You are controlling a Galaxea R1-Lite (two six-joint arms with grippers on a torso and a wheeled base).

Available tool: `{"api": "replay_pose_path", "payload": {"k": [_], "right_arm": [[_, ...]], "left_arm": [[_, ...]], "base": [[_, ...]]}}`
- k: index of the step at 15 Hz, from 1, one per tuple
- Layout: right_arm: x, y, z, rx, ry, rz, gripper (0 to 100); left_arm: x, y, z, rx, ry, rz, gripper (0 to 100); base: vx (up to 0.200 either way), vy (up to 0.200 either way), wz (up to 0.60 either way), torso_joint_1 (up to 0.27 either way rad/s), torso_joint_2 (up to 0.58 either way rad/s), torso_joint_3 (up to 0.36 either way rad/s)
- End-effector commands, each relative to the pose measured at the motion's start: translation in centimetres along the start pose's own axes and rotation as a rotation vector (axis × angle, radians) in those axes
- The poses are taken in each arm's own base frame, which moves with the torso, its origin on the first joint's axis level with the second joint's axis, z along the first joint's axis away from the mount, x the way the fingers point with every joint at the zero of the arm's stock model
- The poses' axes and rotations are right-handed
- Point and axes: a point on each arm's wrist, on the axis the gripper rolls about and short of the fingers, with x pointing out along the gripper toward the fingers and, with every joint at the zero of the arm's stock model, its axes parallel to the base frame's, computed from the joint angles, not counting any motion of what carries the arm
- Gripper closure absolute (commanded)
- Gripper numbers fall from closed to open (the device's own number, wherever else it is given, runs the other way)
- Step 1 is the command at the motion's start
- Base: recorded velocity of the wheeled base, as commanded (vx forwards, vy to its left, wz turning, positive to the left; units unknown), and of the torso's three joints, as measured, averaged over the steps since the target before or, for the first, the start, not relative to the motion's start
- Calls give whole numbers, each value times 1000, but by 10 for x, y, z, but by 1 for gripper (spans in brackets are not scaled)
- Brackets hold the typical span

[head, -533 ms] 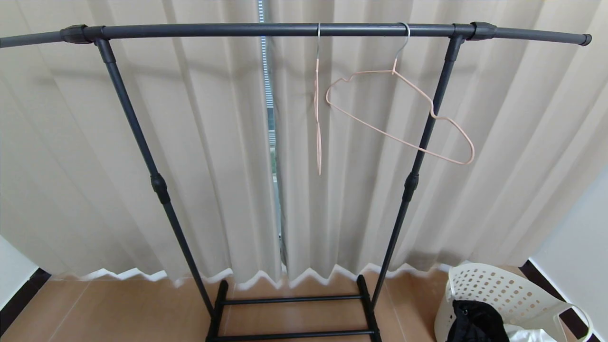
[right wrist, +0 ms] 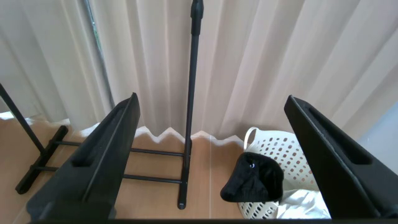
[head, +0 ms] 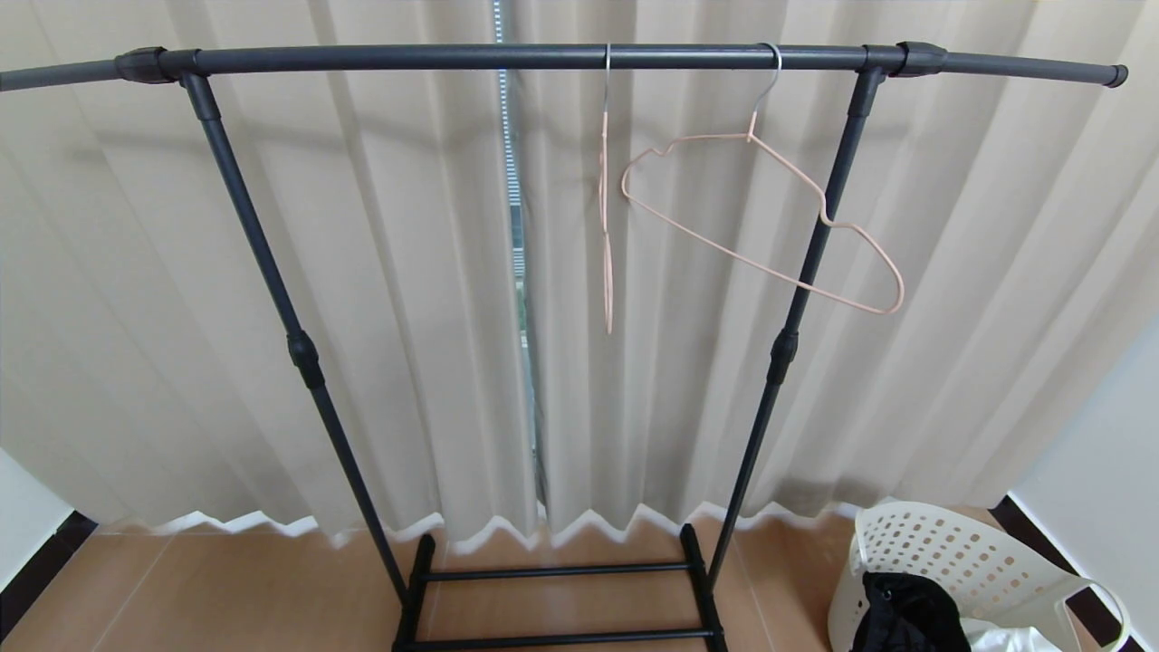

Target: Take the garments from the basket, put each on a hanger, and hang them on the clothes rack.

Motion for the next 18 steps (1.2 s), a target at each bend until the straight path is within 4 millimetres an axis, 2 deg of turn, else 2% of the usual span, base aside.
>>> {"api": "replay_pose_path", "payload": {"k": [1,18], "right_arm": [[0,0,0,0,0,1,0],[0,0,0,0,-1,1,0]], "left_arm": [[0,0,0,0,1,0,0],[0,0,0,0,1,0,0]], "base": [[0,0,0,0,0,0],[0,0,0,0,0,0]]}}
